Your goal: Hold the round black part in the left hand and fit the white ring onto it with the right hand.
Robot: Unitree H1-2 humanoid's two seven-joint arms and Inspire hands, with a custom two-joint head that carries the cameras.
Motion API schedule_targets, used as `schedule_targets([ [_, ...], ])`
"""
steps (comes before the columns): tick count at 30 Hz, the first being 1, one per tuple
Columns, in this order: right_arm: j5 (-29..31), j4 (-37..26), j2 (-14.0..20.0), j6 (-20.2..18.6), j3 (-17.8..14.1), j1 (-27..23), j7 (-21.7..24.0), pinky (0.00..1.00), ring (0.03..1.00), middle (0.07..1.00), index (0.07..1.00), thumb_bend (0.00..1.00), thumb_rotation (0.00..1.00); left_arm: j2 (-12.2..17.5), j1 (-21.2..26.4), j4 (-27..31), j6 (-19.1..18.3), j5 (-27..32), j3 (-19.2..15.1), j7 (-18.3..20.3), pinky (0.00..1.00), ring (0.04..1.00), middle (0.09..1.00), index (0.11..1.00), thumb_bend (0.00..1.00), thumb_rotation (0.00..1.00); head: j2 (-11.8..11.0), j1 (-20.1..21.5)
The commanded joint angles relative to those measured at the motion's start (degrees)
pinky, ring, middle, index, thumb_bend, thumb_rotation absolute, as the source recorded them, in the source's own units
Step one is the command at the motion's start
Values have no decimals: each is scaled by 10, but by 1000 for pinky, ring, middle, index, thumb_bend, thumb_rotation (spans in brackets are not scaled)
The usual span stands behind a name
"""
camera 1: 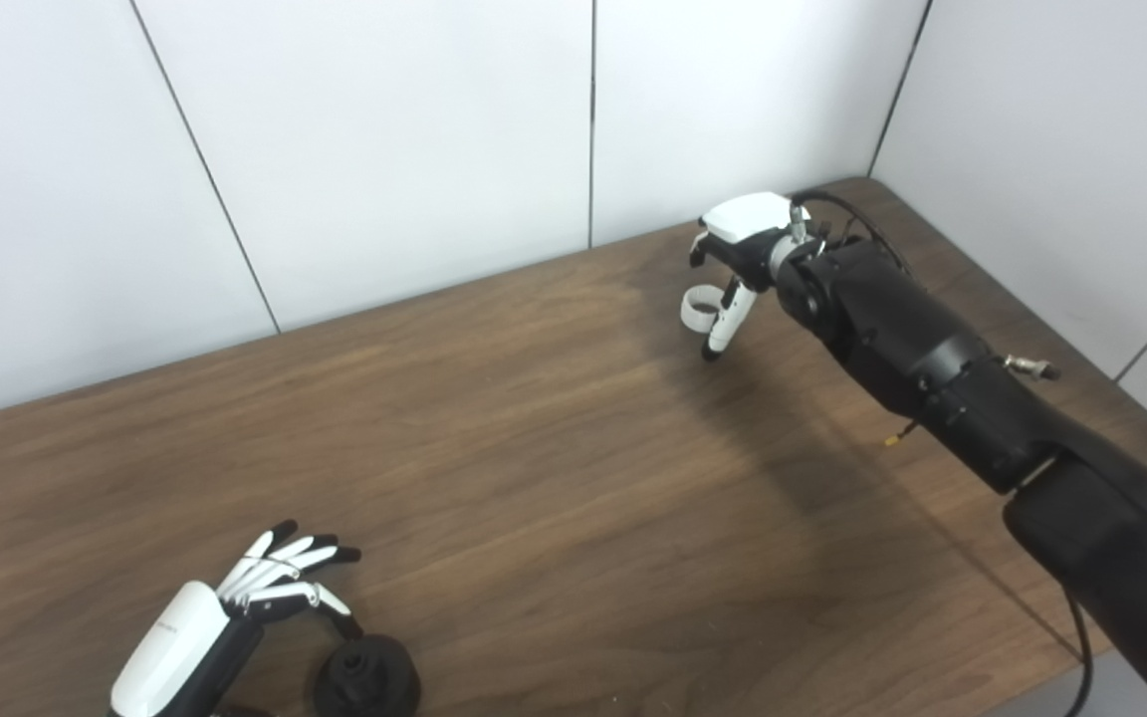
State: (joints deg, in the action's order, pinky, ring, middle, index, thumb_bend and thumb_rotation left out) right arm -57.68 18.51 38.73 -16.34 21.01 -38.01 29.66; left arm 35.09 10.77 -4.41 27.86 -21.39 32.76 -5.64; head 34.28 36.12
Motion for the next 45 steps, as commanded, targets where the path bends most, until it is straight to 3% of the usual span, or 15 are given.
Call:
schedule_targets([
  [1,-1,-10,15,-1,-8,-34,-9,1000,1000,1000,823,931,413,14,-5,2,-10,-17,1,17,1000,900,847,477,510,47,2,2],
  [28,0,-12,14,-6,-9,-32,-4,1000,1000,1000,824,906,392,17,-5,4,-9,-8,-5,18,1000,898,846,477,510,47,10,5],
  [33,9,-8,12,21,-14,-23,-48,970,1000,987,676,755,229,20,-7,8,-9,-7,-7,16,1000,896,845,477,510,47,12,3],
  [35,19,-3,9,36,-20,-17,-77,943,993,937,527,565,150,20,-8,7,-9,-5,-9,16,1000,895,843,477,510,47,12,3],
  [36,23,-2,8,41,-22,-15,-89,940,993,931,507,541,139,19,-8,7,-9,-5,-10,16,1000,895,843,477,510,47,13,3],
  [45,45,1,10,51,-25,-9,-120,992,998,927,484,515,132,15,-10,5,-10,2,-20,27,1000,896,844,476,510,47,10,3],
])
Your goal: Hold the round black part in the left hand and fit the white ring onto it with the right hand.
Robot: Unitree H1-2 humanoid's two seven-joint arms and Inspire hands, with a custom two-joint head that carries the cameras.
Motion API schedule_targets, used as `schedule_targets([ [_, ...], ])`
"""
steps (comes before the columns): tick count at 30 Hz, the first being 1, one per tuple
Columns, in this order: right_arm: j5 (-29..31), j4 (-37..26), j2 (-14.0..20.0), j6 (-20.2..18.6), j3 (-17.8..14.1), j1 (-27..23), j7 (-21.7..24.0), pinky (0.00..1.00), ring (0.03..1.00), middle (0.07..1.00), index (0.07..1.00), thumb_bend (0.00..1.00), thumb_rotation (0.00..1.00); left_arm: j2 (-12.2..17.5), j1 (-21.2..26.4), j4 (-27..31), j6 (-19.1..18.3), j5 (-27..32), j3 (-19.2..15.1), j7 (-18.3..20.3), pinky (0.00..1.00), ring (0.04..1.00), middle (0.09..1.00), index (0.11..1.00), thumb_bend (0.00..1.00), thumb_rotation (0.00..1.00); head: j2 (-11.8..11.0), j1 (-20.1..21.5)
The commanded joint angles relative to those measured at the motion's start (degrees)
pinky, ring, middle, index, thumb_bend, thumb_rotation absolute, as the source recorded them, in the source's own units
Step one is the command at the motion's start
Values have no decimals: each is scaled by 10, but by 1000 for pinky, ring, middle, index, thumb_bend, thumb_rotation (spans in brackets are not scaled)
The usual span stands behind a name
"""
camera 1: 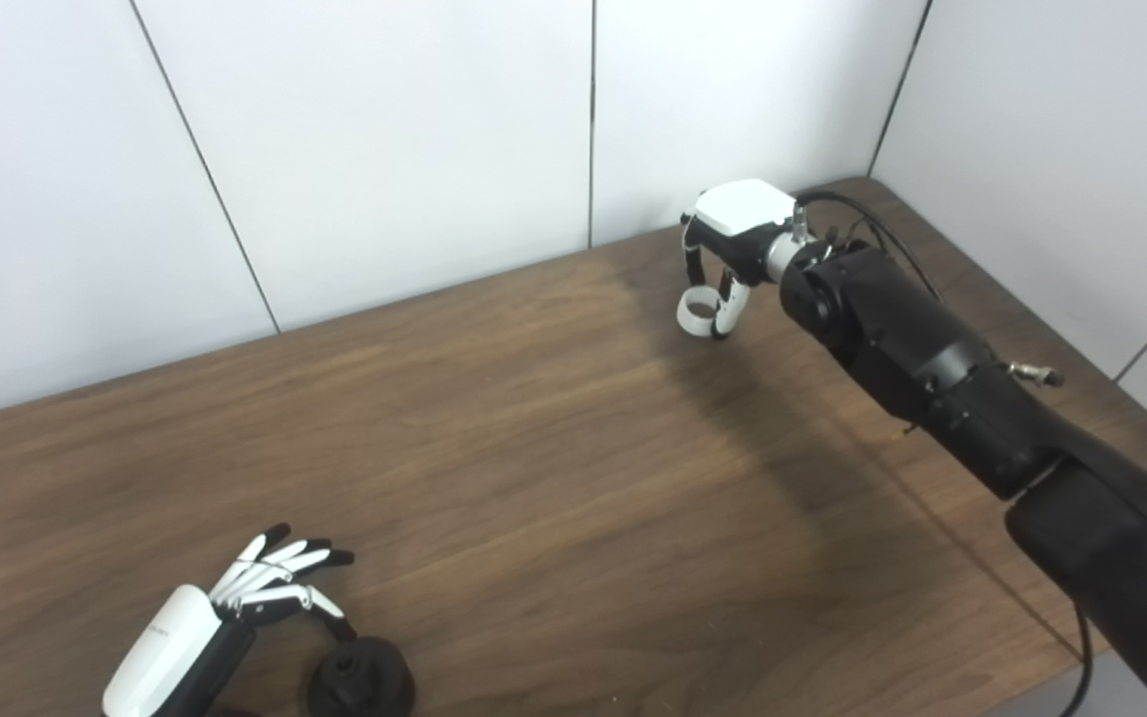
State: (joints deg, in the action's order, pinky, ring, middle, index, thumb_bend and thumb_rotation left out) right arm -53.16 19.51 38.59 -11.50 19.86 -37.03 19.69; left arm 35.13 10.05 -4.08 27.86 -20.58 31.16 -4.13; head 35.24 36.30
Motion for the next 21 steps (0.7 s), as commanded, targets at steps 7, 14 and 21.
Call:
schedule_targets([
  [7,0,-13,14,1,-12,-17,-22,990,994,928,485,515,132,14,-1,-1,-9,-4,-5,13,1000,894,844,477,511,47,1,-1],
  [14,5,-25,16,1,-18,-11,-21,983,993,934,484,515,133,11,5,-9,-9,-10,-2,11,1000,888,839,477,511,46,0,-11],
  [21,9,-72,18,33,-27,-1,-42,993,1000,948,483,516,131,-7,27,-26,-9,-26,-1,23,1000,882,838,478,512,46,5,-37],
])
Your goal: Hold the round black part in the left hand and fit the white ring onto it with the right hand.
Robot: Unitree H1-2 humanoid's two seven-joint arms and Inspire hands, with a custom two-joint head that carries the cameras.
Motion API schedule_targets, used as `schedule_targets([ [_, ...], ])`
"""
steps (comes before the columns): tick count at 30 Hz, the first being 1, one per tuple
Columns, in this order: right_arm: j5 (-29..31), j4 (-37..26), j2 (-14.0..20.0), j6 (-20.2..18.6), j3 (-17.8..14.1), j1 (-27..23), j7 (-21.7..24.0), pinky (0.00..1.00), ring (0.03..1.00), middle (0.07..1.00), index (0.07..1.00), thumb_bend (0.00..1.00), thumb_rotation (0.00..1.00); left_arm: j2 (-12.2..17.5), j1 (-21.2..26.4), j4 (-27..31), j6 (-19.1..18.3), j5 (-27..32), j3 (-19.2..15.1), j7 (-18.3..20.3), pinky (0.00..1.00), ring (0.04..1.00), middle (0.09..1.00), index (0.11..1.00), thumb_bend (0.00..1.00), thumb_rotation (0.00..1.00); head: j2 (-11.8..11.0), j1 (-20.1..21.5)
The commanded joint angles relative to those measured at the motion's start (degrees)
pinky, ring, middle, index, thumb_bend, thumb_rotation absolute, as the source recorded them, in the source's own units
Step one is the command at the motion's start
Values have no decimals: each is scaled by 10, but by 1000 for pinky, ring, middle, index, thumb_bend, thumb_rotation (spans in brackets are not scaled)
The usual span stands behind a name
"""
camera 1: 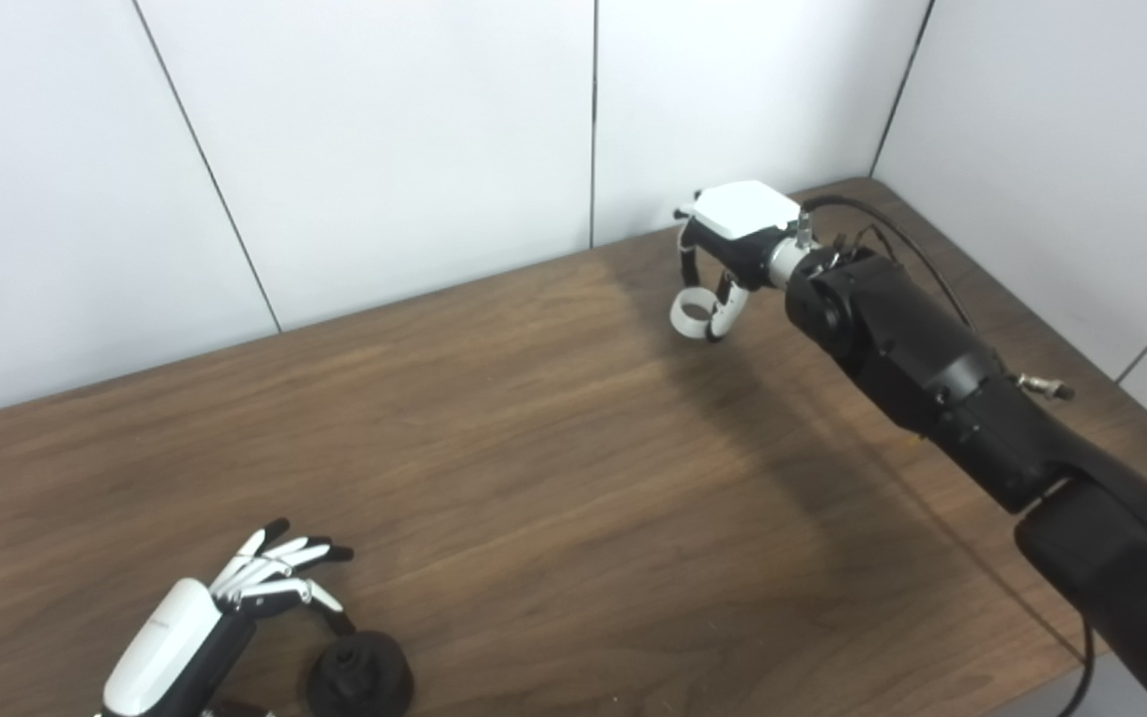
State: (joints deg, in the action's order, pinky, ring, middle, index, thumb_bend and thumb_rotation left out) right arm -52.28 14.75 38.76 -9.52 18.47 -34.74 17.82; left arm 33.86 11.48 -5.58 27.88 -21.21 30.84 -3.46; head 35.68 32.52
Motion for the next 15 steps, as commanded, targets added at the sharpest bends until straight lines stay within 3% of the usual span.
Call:
schedule_targets([
  [1,-1,-38,15,15,-13,-24,-21,998,1000,951,483,517,130,2,17,-15,-10,-23,3,18,1000,881,841,478,512,46,0,0],
  [9,0,-130,7,35,-13,-22,1,1000,1000,957,483,514,133,-43,43,-38,-10,-43,0,31,1000,873,834,478,513,48,1,-41],
  [15,9,-198,5,53,-15,-18,28,1000,1000,959,482,515,131,-72,52,-44,-10,-66,-8,46,1000,869,830,477,514,47,16,-81],
])
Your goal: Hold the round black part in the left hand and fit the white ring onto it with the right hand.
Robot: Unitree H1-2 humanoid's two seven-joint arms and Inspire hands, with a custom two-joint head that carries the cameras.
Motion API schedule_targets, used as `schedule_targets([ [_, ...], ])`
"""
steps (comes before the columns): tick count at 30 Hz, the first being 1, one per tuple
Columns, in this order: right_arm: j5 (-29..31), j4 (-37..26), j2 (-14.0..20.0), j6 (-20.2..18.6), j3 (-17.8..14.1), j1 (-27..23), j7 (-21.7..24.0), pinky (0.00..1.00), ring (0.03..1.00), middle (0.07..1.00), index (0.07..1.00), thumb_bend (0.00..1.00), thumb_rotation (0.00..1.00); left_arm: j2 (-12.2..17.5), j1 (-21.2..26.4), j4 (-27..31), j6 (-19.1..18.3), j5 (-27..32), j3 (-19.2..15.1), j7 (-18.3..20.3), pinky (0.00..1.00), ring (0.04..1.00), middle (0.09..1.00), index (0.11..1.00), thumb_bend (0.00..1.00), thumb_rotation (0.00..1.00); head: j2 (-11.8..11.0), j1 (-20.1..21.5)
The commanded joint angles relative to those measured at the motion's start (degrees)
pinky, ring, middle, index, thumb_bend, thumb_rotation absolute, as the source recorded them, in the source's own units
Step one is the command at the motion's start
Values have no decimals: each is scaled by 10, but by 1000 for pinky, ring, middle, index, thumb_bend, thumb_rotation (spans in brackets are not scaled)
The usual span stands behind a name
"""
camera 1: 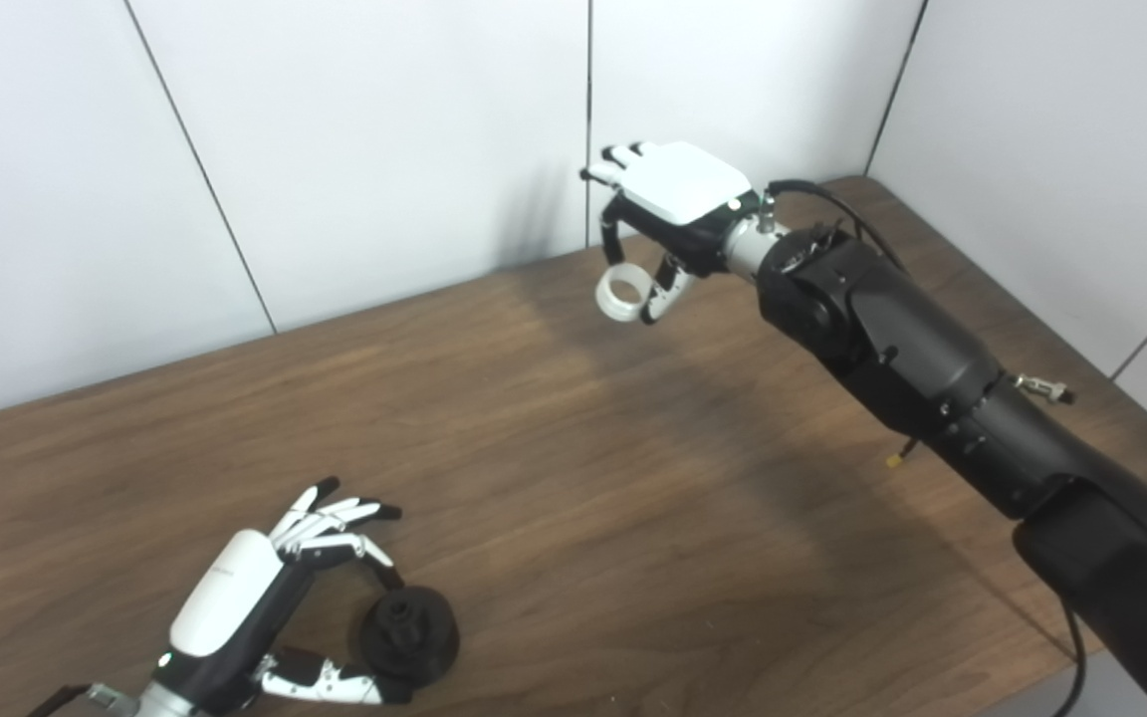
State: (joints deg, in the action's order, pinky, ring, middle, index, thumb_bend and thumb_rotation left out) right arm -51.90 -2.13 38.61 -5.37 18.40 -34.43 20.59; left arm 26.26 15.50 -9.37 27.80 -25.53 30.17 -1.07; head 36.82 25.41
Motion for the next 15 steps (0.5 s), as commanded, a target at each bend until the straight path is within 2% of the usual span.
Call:
schedule_targets([
  [1,8,-38,6,13,-16,-20,6,1000,1000,959,482,515,132,0,12,-5,-9,-26,-4,25,1000,868,829,477,514,47,6,-15],
  [6,36,-111,-12,28,-19,-7,32,995,1000,958,482,514,132,-30,14,4,-23,-42,-15,54,1000,877,830,477,514,46,25,-68],
  [11,59,-151,-38,61,-19,6,31,969,1000,949,482,513,131,-53,17,12,-37,-56,-20,76,1000,878,839,477,515,44,39,-106],
  [15,66,-181,-61,74,-14,18,47,957,1000,940,481,514,132,-69,18,18,-43,-67,-23,85,1000,869,833,477,515,45,50,-131],
])
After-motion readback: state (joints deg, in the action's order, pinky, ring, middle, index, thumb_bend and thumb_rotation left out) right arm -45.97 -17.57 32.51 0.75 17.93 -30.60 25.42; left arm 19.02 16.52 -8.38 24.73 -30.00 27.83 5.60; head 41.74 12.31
